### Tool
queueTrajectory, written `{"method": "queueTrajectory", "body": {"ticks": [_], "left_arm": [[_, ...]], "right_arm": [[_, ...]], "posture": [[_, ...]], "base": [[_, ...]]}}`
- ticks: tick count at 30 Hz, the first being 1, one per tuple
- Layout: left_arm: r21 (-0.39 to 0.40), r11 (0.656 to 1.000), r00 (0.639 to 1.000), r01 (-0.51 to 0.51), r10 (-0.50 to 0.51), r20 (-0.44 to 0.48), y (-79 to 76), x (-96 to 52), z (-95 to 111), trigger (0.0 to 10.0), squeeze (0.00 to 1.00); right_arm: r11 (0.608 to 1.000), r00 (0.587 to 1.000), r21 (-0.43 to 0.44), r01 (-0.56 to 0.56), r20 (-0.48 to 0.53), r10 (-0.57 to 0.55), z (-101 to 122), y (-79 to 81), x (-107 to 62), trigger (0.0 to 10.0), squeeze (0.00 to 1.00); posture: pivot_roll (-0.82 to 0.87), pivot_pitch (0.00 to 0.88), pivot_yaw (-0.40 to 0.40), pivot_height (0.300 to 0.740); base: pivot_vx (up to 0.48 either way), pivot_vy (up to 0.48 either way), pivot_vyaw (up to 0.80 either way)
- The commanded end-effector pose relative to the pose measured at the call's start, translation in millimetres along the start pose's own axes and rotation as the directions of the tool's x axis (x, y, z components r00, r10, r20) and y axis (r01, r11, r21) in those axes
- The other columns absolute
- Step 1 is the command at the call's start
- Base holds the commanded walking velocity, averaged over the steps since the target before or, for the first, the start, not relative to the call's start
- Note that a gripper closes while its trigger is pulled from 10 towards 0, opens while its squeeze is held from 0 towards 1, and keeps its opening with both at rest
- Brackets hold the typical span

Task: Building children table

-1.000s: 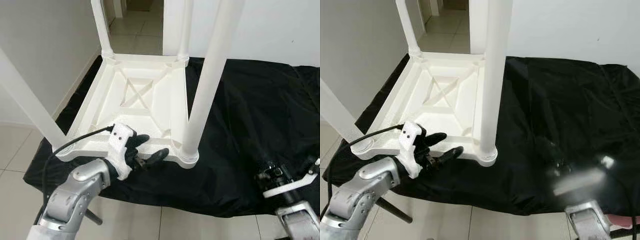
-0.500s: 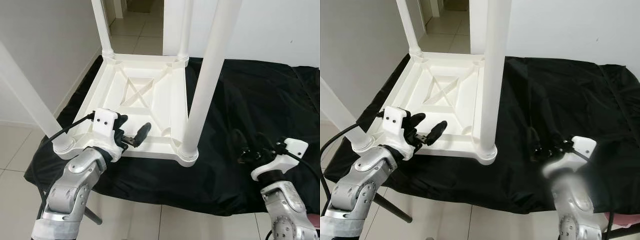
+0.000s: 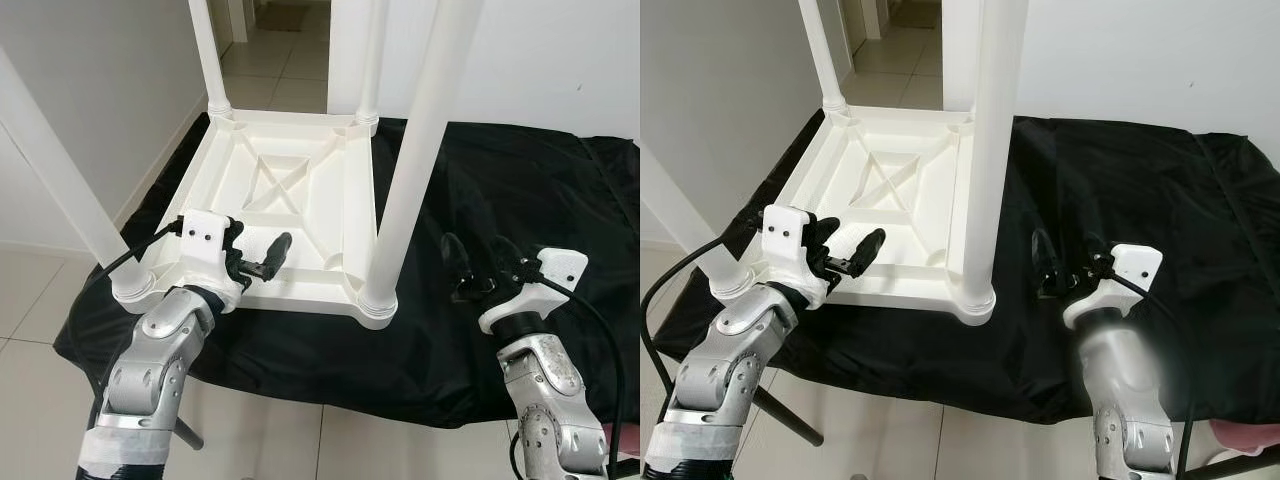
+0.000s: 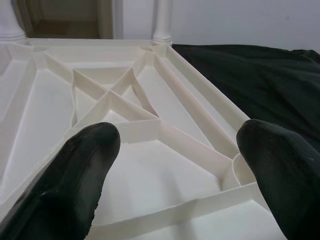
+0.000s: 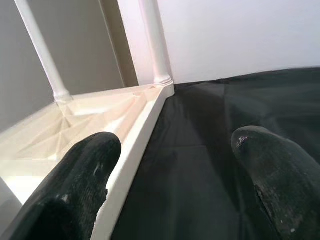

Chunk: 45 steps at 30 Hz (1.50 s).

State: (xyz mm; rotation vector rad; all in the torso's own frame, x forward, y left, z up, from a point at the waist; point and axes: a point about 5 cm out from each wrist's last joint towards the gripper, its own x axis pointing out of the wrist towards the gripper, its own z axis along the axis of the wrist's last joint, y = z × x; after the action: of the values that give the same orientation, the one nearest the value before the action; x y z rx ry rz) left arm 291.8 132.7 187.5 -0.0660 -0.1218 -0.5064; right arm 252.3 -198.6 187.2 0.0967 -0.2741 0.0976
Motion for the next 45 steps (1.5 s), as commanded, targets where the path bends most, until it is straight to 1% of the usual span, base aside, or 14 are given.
{"method": "queueTrajectory", "body": {"ticks": [1,2,3,7,11,13,14,16,20,26,31,37,41,45], "left_arm": [[0.025,0.989,0.99,-0.143,0.143,0.008,9.1,0.5,1.0,10.0,1.0],[0.04,0.987,0.987,-0.157,0.157,0.017,9.1,1.1,1.9,10.0,0.48],[0.035,0.984,0.984,-0.176,0.175,0.034,9.1,1.4,3.3,10.0,0.0],[0.02,0.976,0.975,-0.216,0.214,0.064,9.4,0.8,4.5,10.0,0.0],[0.007,0.972,0.969,-0.234,0.233,0.088,8.1,-0.4,3.4,10.0,0.0],[-0.011,0.97,0.963,-0.244,0.244,0.113,3.4,-3.7,-0.1,10.0,0.0],[-0.011,0.97,0.963,-0.244,0.244,0.113,3.4,-3.7,-0.1,10.0,0.0],[-0.013,0.973,0.964,-0.231,0.231,0.13,-0.8,-5.3,0.7,10.0,0.0],[-0.009,0.982,0.968,-0.19,0.189,0.162,-3.9,-5.9,7.9,10.0,0.0],[-0.002,0.986,0.972,-0.169,0.167,0.164,-5.8,-7.1,8.5,10.0,0.0],[0.029,0.989,0.976,-0.146,0.139,0.169,-7.9,-8.1,9.7,10.0,0.0],[0.042,0.987,0.973,-0.158,0.148,0.174,-4.1,-10.2,10.7,10.0,0.0],[0.061,0.984,0.973,-0.169,0.157,0.169,0.7,-11.1,12.1,10.0,0.0],[0.064,0.984,0.974,-0.164,0.152,0.167,0.5,-11.4,11.7,10.0,0.0]], "right_arm": [[1.0,1.0,-0.021,-0.013,-0.003,0.013,-1.7,1.4,0.4,10.0,0.0],[0.999,1.0,-0.044,-0.023,0.0,0.023,-1.1,2.6,1.2,10.0,0.0],[0.998,1.0,-0.06,-0.024,0.004,0.025,-0.5,3.7,1.6,10.0,0.0],[0.996,1.0,-0.09,-0.021,0.02,0.023,-0.1,7.6,0.5,10.0,0.0],[0.997,0.999,-0.078,-0.025,0.035,0.028,-2.1,14.5,-3.3,10.0,0.0],[0.996,0.996,-0.073,-0.058,0.059,0.063,-1.4,29.1,-7.1,10.0,0.0],[0.996,0.996,-0.073,-0.058,0.059,0.063,-1.4,29.1,-7.1,10.0,0.0],[0.992,0.991,-0.079,-0.1,0.08,0.107,3.5,38.9,-7.9,10.0,0.0],[0.982,0.983,-0.118,-0.145,0.099,0.157,12.4,42.1,-9.2,10.0,0.0],[0.971,0.972,-0.128,-0.201,0.097,0.214,16.1,45.4,-10.3,10.0,0.0],[0.961,0.958,-0.136,-0.241,0.124,0.258,24.0,55.8,-0.9,10.0,0.0],[0.953,0.953,-0.143,-0.266,0.111,0.282,23.4,55.7,-1.1,10.0,0.0],[0.925,0.926,-0.141,-0.354,0.087,0.367,23.9,61.7,-4.0,10.0,0.0],[0.918,0.92,-0.141,-0.371,0.083,0.384,24.3,62.6,-3.9,10.0,0.0]], "posture": [[-0.04,0.036,0.015,0.74],[-0.05,0.034,0.016,0.74],[-0.05,0.034,0.016,0.74],[-0.05,0.027,0.019,0.74],[-0.05,0.026,0.019,0.74],[-0.05,0.014,0.029,0.74],[-0.05,0.014,0.029,0.74],[-0.05,0.009,0.031,0.74],[-0.05,0.009,0.031,0.74],[-0.05,0.005,0.034,0.74],[-0.04,0.009,0.024,0.74],[-0.04,0.011,0.022,0.74],[-0.04,0.018,0.032,0.74],[-0.04,0.018,0.033,0.74]], "base": [[0.0,0.0,0.0],[0.0,0.0,0.0],[0.0,0.0,0.0],[0.0,0.0,0.0],[0.0,0.0,0.0],[0.0,0.0,0.0],[0.0,0.0,0.0],[0.0,0.0,0.0],[0.0,0.0,0.0],[0.0,0.0,0.0],[0.0,0.0,0.0],[0.0,0.0,0.0],[0.0,0.0,0.0],[0.0,0.0,0.0]]}}
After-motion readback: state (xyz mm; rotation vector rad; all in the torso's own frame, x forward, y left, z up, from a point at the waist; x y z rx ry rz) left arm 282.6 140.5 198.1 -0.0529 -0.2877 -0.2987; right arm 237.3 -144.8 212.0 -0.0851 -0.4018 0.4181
